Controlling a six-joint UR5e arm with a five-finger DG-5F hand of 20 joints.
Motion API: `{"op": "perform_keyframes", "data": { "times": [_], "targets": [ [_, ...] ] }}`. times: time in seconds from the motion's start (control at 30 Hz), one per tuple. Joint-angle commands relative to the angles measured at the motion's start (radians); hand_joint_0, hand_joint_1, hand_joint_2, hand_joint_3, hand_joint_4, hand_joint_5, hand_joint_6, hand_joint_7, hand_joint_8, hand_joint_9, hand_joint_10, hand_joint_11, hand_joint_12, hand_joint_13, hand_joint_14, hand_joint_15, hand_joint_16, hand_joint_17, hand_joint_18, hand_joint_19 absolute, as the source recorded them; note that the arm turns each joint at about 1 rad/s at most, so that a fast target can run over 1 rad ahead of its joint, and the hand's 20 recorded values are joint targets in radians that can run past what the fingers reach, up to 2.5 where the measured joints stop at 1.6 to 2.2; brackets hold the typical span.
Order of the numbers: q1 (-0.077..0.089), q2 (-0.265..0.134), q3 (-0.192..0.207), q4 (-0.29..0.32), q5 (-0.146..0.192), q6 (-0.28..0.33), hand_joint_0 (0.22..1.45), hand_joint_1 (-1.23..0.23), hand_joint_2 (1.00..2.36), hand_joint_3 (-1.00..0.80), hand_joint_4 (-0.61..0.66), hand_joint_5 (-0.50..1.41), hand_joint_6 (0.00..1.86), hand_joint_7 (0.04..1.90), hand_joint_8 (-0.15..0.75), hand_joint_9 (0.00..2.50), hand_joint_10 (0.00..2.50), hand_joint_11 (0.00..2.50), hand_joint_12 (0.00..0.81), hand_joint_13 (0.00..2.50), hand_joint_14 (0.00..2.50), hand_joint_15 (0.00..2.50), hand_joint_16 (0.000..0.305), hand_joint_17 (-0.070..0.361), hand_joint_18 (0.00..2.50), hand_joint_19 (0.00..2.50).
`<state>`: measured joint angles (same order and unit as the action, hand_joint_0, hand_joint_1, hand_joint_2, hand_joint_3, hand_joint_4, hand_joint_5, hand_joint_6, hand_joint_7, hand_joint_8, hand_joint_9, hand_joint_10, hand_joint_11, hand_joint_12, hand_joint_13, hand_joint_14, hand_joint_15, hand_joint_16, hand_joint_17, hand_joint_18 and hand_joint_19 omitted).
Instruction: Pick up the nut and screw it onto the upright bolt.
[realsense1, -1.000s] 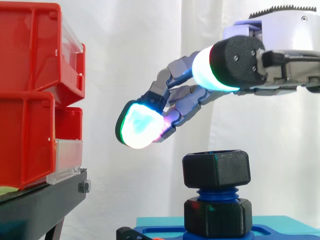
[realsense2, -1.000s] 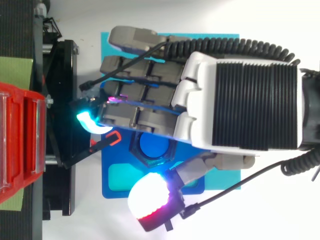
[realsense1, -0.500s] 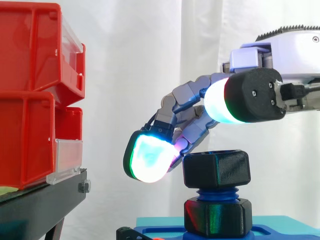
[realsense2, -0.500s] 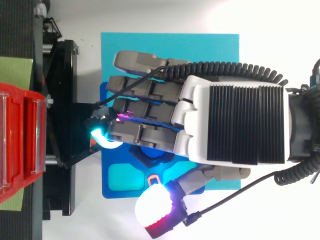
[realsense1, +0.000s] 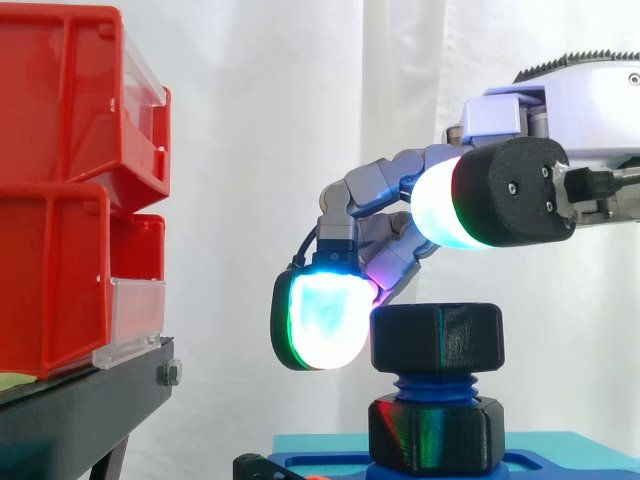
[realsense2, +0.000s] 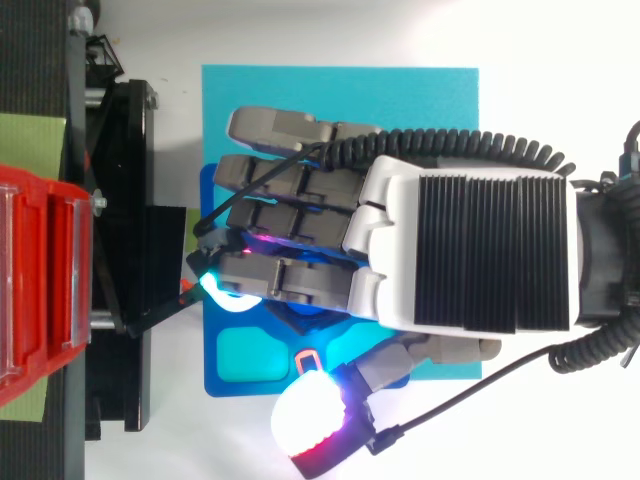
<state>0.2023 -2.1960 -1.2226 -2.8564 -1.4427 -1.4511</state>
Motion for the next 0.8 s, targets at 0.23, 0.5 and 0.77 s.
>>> {"op": "perform_keyframes", "data": {
  "times": [0.23, 0.5, 0.77],
  "targets": [
    [-0.02, 0.001, 0.0, -0.006, -0.012, 0.0, 0.53, -0.16, 1.0, -0.5, 0.22, -0.04, 0.5, 1.37, 0.255, 0.71, 0.0, 0.0, 0.282, 0.53, 0.0, 0.0, 0.029, 0.066, 0.17, 0.0],
    [-0.043, 0.001, 0.0, -0.006, -0.044, 0.0, 0.53, -0.2, 1.0, -0.5, 0.21, -0.02, 0.5, 1.47, 0.262, 0.79, 0.0, 0.0, 0.267, 0.59, 0.0, 0.0, 0.027, 0.061, 0.22, 0.0],
    [-0.067, 0.002, 0.0, -0.004, -0.082, 0.0, 0.54, -0.23, 1.0, -0.5, 0.2, 0.01, 0.56, 1.42, 0.273, 0.96, 0.0, 0.0, 0.243, 0.68, 0.0, 0.0, 0.023, 0.053, 0.33, 0.0]
  ]
}}
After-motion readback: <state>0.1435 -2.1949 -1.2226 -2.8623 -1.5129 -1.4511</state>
